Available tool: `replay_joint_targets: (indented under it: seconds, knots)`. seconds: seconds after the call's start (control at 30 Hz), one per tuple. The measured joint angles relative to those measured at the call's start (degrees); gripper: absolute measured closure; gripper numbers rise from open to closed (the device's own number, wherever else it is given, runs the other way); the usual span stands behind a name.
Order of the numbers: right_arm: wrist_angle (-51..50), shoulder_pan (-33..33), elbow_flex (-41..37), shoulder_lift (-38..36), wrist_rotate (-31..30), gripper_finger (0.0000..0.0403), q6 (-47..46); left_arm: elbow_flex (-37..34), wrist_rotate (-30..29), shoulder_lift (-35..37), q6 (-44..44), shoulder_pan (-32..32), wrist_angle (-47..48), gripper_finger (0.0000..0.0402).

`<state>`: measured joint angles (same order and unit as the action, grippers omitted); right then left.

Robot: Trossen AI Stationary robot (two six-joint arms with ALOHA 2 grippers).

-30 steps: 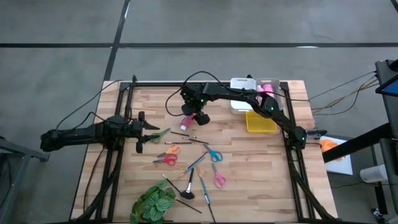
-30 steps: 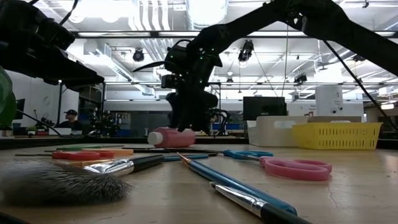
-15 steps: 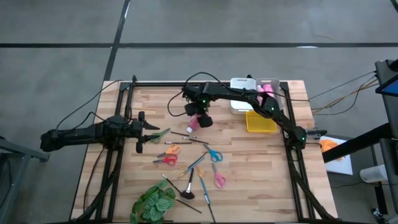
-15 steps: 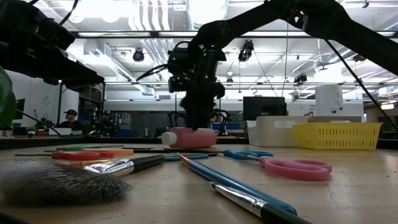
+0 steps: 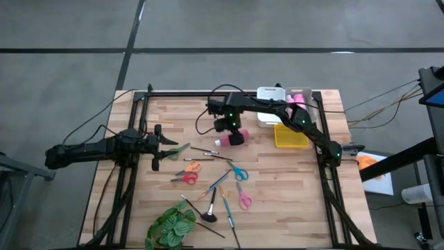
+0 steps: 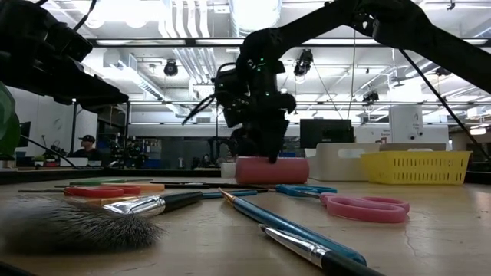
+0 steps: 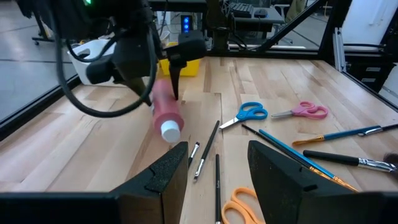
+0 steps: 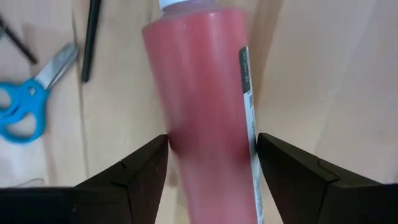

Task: Pick & Place Paint Supplies
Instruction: Put the red paint bottle into the gray bin

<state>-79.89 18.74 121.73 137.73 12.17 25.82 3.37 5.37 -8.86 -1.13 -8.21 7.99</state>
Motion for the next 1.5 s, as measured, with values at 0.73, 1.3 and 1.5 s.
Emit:
replay_joint_targets:
  seconds: [0.73,1.3,1.5]
  knots:
    - [-2.1,0.0,-2.1,-1.1,3.3,0.0162,-0.2,0.0,0.0,0.0,0.0,0.0,0.0,0.0232]
    - [2.2,0.7,-3.2,-11.0,7.7,0.0162,-3.0,0.0,0.0,0.0,0.0,0.0,0.0,0.0232]
    - [14.6,1.1,-11.8,-21.5,8.8,0.0162,-6.2,0.0,0.0,0.0,0.0,0.0,0.0,0.0232]
